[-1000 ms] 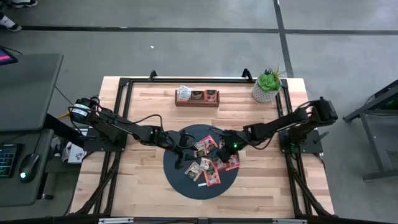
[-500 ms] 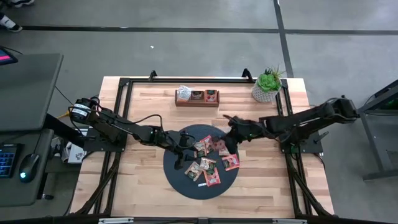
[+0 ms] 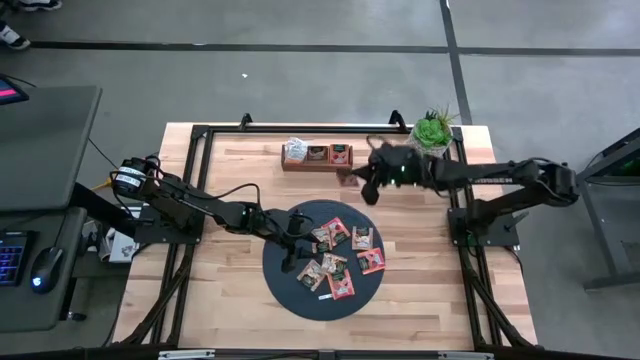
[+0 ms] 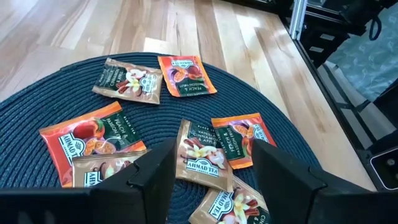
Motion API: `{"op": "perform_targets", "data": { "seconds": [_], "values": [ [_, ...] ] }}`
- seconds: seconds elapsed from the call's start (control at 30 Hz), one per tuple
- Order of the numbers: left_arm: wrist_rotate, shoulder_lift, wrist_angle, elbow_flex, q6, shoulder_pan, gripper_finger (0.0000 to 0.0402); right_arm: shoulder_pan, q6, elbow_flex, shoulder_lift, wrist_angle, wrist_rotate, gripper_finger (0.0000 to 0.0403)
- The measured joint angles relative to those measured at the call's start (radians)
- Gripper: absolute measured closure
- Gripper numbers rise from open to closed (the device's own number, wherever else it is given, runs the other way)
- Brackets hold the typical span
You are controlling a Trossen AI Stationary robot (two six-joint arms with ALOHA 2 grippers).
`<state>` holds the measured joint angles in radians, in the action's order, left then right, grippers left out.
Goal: Pick & Place Tea
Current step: Put the orange tea bag into the right section of the wooden organizer
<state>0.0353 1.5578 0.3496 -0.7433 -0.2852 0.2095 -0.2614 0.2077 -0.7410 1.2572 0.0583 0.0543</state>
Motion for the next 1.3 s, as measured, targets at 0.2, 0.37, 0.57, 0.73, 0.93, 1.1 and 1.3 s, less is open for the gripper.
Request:
{"op": "perform_targets", "data": {
  "seconds": [0.2,0.37,0.57,0.73,0.93,1.1,1.3],
  "values": [
    [-0.003,0.000,-0.001,0.000,-0.008,0.000,0.0195,-0.197,-0.094,0.000,0.013,0.074,-0.183,0.0403],
    [-0.027,0.000,0.000,0.000,-0.017,0.000,0.0195,-0.298,-0.119,0.000,0.089,0.180,-0.318,0.0403],
    [-0.051,0.000,-0.001,0.000,-0.060,-0.001,0.0195,-0.376,-0.079,0.002,0.245,0.335,-0.415,0.0403],
    [-0.065,0.000,-0.002,0.000,-0.066,-0.001,0.0195,-0.422,-0.043,0.002,0.344,0.401,-0.464,0.0403],
    [-0.081,0.000,-0.008,0.000,-0.093,-0.001,0.0195,-0.451,-0.026,0.002,0.404,0.427,-0.492,0.0403],
    [-0.116,0.000,-0.009,0.000,-0.116,-0.001,0.0195,-0.460,-0.031,0.002,0.408,0.434,-0.492,0.0403],
    [-0.170,0.000,-0.009,0.000,-0.132,-0.001,0.0195,-0.465,-0.032,0.002,0.408,0.448,-0.464,0.0403]
  ]
}}
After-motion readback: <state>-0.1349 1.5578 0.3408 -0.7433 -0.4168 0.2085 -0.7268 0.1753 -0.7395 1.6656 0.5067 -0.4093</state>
